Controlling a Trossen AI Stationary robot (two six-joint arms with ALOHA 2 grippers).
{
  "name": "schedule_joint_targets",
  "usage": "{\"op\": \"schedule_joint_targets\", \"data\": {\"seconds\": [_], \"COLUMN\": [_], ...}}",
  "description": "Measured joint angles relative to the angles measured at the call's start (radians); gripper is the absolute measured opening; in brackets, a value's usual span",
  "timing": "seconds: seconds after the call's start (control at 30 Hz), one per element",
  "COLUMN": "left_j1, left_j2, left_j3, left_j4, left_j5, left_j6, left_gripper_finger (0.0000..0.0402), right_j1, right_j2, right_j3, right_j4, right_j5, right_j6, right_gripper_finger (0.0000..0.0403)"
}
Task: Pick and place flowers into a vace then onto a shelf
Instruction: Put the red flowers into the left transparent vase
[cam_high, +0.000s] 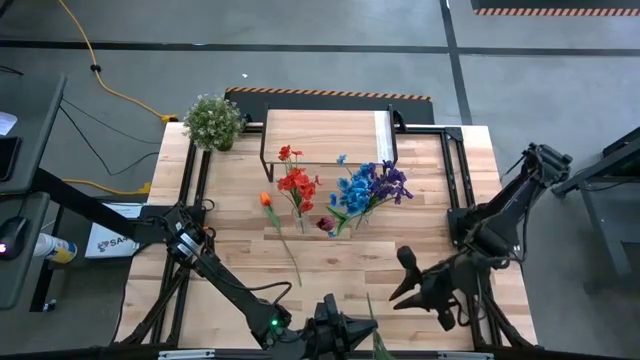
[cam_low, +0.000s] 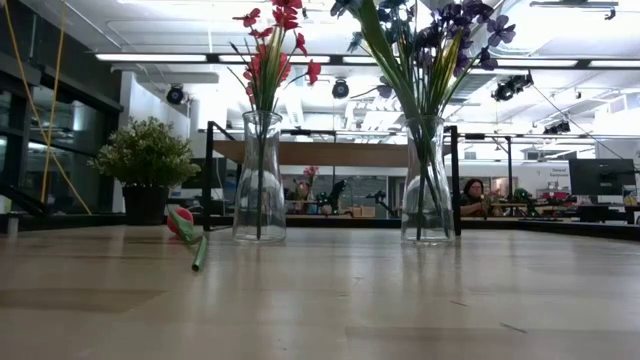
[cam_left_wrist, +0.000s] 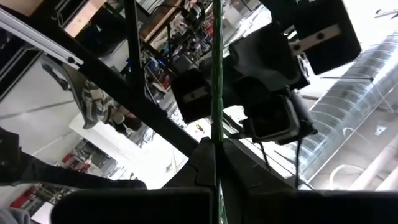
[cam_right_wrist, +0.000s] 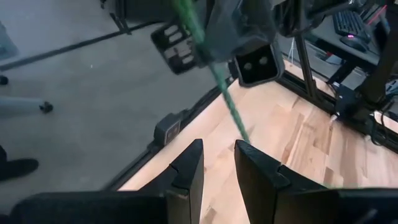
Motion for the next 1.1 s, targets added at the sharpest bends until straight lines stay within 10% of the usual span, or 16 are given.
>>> {"op": "schedule_joint_targets", "data": {"seconds": [0.6, 1.1], "left_j1": [0.035, 0.052], "left_j2": [0.000, 0.000], "left_j3": [0.000, 0.000], "left_j4": [0.030, 0.036], "left_j5": [0.068, 0.091], "left_j6": [0.041, 0.049], "left_gripper_finger": [0.0035, 0.0035], "right_j1": [-0.126, -0.127], "right_j2": [0.005, 0.083], "right_j3": [0.000, 0.000], "right_j4": [0.024, 0.018], "right_j5": [-0.205, -0.095], "right_j6": [0.043, 0.045], "right_gripper_finger": [0.0085, 0.0180]}}
